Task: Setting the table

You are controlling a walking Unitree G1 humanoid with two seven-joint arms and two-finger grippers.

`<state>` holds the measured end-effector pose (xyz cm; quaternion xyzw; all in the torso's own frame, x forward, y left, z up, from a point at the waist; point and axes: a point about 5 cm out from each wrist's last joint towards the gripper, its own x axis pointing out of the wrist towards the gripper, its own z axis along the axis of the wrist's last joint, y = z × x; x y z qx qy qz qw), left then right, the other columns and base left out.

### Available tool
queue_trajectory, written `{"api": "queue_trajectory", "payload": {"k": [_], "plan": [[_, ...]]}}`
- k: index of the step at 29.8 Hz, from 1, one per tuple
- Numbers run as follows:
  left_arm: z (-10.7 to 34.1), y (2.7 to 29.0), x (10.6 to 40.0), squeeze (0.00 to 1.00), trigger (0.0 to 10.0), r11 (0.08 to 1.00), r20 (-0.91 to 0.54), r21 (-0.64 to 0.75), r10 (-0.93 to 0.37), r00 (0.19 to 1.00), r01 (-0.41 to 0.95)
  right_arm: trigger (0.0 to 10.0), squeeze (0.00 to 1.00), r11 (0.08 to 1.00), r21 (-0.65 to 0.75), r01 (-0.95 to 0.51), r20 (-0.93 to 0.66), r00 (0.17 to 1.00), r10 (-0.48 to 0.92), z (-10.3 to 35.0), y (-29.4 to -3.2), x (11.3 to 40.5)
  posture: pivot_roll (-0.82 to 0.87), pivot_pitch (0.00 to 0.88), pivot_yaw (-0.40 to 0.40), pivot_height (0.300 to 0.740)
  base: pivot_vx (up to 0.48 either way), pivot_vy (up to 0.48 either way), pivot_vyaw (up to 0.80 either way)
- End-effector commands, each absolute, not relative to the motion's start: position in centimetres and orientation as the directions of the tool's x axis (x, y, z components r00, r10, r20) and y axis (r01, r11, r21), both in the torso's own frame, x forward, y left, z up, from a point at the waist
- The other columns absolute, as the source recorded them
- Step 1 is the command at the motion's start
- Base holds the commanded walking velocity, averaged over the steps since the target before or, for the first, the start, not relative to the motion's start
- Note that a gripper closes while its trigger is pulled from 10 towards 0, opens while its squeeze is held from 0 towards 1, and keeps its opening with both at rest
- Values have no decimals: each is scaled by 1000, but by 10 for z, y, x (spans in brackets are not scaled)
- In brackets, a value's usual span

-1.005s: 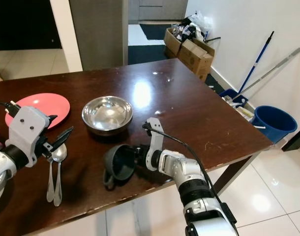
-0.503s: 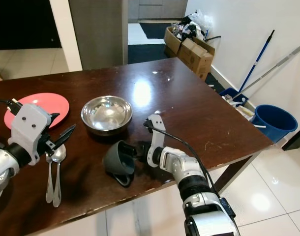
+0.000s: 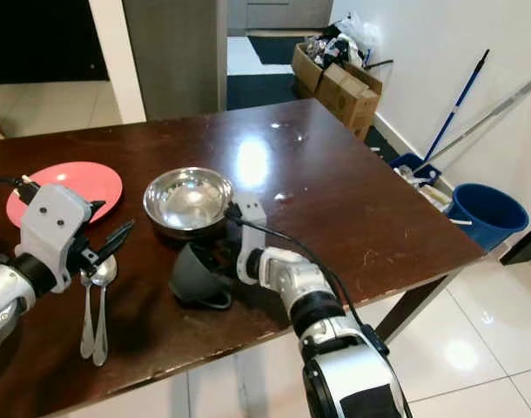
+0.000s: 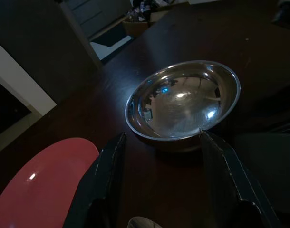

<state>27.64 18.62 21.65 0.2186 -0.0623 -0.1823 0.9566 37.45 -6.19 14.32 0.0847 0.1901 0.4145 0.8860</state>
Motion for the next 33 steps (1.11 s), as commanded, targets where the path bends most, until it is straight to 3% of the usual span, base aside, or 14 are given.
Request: {"api": "queue_trajectory", "payload": {"k": [1, 17, 33], "plan": [[214, 186, 273, 0, 10000, 840, 29, 437, -369, 929, 321, 10000, 0, 623, 287, -728, -286, 555, 781, 140, -54, 372, 125, 61, 28, 740, 0, 0, 0], [210, 182, 273, 0, 10000, 846, 28, 420, -373, 927, 328, 10000, 0, 507, 133, -852, -362, 434, 825, 131, -31, 361, 105, 54, 18, 740, 0, 0, 0], [208, 178, 274, 0, 10000, 849, 32, 409, -381, 924, 335, 10000, 0, 537, 43, -842, -298, 503, 811, 153, -29, 372, 100, 46, 17, 740, 0, 0, 0]]}}
